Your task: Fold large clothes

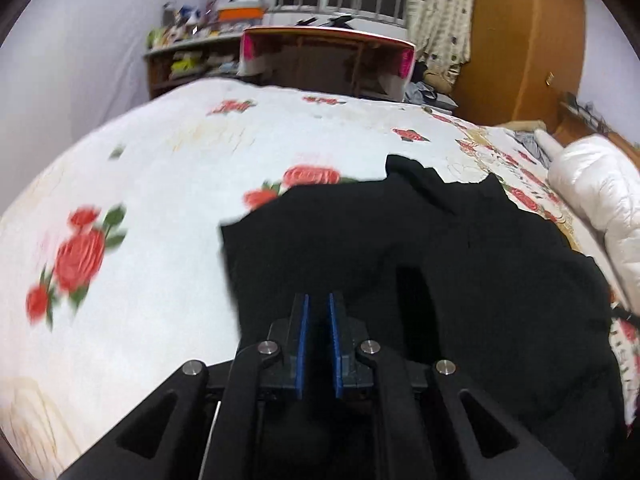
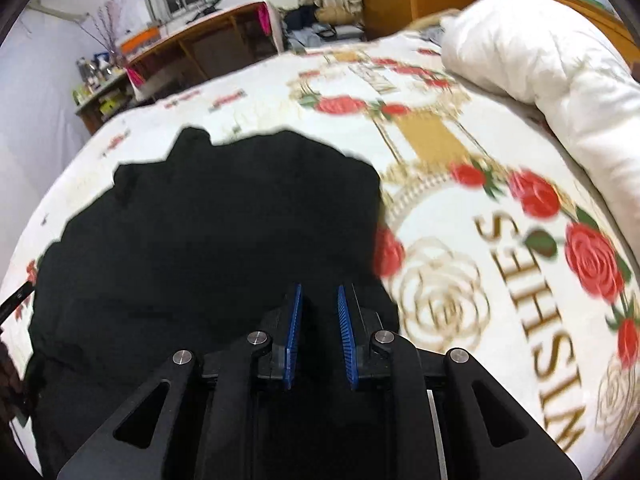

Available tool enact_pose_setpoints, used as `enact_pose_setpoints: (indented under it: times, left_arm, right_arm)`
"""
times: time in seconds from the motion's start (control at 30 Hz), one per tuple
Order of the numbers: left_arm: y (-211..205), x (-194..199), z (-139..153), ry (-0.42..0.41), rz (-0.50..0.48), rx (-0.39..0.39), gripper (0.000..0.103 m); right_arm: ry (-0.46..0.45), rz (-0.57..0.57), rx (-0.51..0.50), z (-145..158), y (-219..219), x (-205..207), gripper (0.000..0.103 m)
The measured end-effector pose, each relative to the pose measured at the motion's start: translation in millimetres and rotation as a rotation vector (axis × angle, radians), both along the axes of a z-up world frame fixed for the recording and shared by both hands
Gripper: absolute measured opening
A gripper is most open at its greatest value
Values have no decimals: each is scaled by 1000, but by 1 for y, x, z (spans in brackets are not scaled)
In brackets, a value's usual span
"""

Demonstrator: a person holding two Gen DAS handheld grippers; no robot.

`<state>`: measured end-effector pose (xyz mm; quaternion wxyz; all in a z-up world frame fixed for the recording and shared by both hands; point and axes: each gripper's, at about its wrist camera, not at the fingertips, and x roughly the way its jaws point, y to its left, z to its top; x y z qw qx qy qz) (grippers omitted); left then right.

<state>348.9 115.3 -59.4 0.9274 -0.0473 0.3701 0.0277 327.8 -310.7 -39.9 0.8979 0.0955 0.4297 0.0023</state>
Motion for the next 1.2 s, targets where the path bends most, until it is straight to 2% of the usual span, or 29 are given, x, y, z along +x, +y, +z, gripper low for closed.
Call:
enact_pose_setpoints:
  times: [0.1, 0.2, 0.3, 0.43, 0.5, 0.57, 0.6, 0.63, 0.7, 0.93, 1.2]
  left_arm:
    - [4, 36, -25, 71, 30, 14, 11]
    - [3, 43, -43, 81, 37, 17, 11]
    - [-2, 37, -42, 63, 37, 28, 11]
    - [-2, 23, -21, 49, 32, 17, 11]
    - [-2, 6, -5, 29, 25, 5, 11]
    - [-3, -18, 11, 6, 15, -7, 11]
    - [-4, -34, 20, -7, 7, -15, 11]
    - [-5, -46, 26, -14, 0, -19, 11]
    - [-11, -75, 39, -28, -15, -18, 11]
    - [-30, -165, 75, -56, -44, -5, 23]
    - [-39, -255, 97, -62, -42, -24, 24]
  right_arm:
    - [24, 7, 23, -11, -3, 29, 19]
    - [63, 15, 10, -32, -4, 45, 19]
    - [64, 34, -24, -40, -3, 47, 19]
    - [54, 4, -23, -24, -5, 34, 19]
    - [40, 13, -18, -11, -4, 18, 22]
    - [24, 23, -10, 2, -2, -5, 37]
    - [13, 27, -4, 10, 0, -18, 49]
    - [-1, 35, 8, 18, 2, -35, 53]
    - [-14, 47, 17, 29, 8, -62, 53]
    - [-35, 98, 41, 60, 29, -154, 53]
    - [-68, 128, 31, 84, 49, -236, 53]
